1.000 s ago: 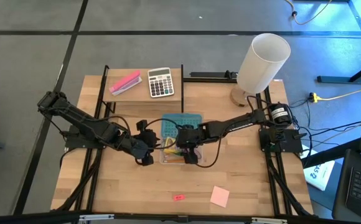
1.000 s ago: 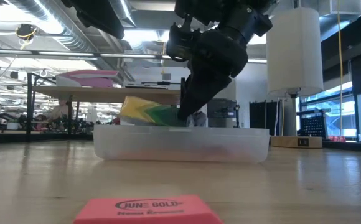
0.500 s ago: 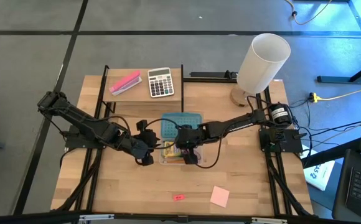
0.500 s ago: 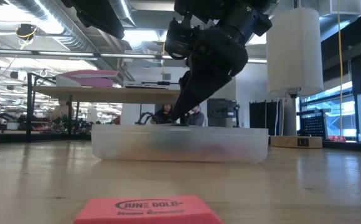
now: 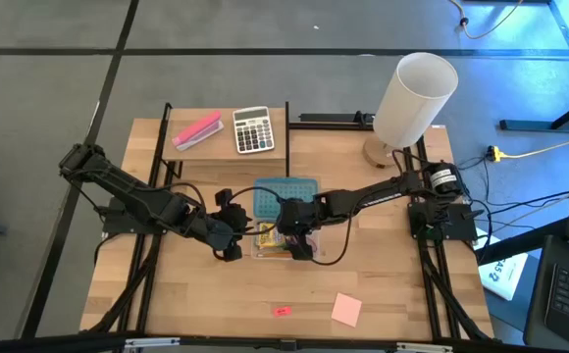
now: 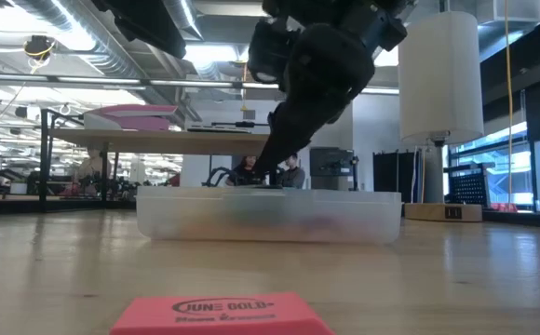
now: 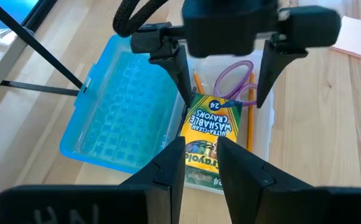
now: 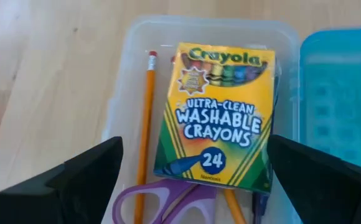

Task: Pack school essentials
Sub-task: Put the pink sticky notes into the blue supply box

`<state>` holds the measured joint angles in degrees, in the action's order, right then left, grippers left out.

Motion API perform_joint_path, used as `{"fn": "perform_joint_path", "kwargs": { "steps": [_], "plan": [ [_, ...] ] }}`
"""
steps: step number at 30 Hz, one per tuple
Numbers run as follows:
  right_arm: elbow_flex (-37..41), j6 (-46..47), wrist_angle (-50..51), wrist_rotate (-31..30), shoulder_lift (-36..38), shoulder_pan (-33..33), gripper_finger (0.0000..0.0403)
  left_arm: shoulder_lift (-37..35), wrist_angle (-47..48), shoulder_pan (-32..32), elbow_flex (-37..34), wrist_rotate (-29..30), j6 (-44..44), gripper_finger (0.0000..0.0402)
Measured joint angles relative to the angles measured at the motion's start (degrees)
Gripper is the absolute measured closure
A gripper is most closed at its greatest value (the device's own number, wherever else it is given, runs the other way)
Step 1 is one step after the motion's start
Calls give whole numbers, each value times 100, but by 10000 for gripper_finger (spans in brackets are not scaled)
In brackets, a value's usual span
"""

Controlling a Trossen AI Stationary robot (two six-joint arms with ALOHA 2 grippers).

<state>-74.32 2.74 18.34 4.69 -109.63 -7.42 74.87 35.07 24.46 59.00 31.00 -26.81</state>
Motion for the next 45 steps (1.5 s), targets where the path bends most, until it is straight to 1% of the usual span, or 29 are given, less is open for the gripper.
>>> {"fn": "perform_joint_path", "kwargs": {
  "steps": [4, 7, 15, 19, 23, 25, 28, 32, 36, 45],
  "plan": [
    [-2, -157, 42, 2, 176, 2, 4, 0, 2, -1, 0, 0, -1, 316],
    [-2, -30, 67, 9, 344, 2, 4, 0, 3, 0, 0, 0, 0, 316],
    [-2, 16, 397, 727, 874, -41, 4, 0, 4, 1, 0, 0, 0, 316],
    [-2, 0, 456, 741, 1095, -136, 4, 0, 2, -1, 0, 0, 0, 316],
    [-2, 2, 553, 663, 1267, -266, 4, 0, 2, 1, 0, 0, 0, 316],
    [-2, 2, 772, 565, 1337, -342, 4, 1, 2, 1, 0, 1, 0, 316],
    [-2, 42, 1057, 281, 1422, -465, 4, 2, 1, 0, 0, 1, 0, 316],
    [-2, 357, 1384, -39, 1482, -636, 4, 1, -2, 1, 0, 2, 0, 316],
    [-2, 616, 1511, -53, 1493, -759, 4, 2, 0, 1, 0, 0, 0, 316],
    [-2, 600, 1552, -75, 1493, -817, 4, 2, 0, 1, 0, 0, 0, 316]
  ]
}}
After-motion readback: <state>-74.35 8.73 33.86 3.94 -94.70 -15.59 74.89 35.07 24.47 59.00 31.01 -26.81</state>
